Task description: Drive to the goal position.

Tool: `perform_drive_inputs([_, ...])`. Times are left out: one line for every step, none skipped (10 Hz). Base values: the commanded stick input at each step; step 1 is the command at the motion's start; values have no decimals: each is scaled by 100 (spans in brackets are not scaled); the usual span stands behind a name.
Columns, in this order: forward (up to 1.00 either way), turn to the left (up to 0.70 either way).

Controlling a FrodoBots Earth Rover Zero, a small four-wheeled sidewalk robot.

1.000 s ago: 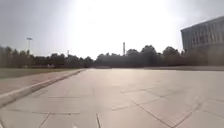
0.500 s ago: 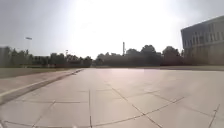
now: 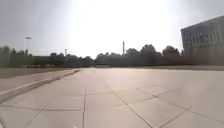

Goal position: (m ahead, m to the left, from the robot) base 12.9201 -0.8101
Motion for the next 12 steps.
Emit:
perform_drive_inputs([70,0])
perform_drive_inputs([70,0])
perform_drive_inputs([70,0])
perform_drive_inputs([70,0])
perform_drive_inputs([70,0])
perform_drive_inputs([70,0])
perform_drive_inputs([70,0])
perform_drive_inputs([70,0])
perform_drive_inputs([70,0])
perform_drive_inputs([70,0])
perform_drive_inputs([70,0])
perform_drive_inputs([70,0])
